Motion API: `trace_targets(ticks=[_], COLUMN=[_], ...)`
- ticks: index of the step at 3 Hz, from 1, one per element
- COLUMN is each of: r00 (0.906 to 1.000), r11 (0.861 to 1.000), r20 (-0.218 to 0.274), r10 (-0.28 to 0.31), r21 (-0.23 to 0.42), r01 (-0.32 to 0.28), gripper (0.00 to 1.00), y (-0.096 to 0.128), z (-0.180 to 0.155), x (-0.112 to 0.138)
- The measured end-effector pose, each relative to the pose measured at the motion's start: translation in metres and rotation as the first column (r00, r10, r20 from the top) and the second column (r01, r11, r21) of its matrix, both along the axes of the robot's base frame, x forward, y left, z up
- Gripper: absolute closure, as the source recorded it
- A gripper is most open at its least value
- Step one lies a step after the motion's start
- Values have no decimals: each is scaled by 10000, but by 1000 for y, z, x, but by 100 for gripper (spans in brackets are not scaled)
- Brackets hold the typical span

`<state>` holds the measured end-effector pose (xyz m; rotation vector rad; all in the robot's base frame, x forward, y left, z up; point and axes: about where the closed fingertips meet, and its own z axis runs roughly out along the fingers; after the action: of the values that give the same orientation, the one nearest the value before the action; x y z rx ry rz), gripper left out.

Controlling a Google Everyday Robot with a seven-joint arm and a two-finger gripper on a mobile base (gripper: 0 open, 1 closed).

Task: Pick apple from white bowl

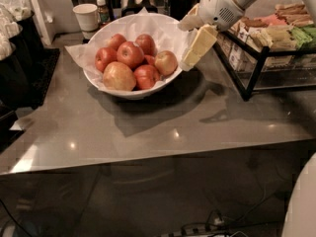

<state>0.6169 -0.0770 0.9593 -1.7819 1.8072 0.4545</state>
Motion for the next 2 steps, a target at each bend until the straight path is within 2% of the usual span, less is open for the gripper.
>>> trace_targets(ticks=[1,2], r00=[9999,9996], r11=[9999,9992], r20=[-36,-269], r10=[-124,-49], r21=[78,394], r01=[125,59], gripper=[39,26], y=[1,9], z=[-4,-16], x=[2,8])
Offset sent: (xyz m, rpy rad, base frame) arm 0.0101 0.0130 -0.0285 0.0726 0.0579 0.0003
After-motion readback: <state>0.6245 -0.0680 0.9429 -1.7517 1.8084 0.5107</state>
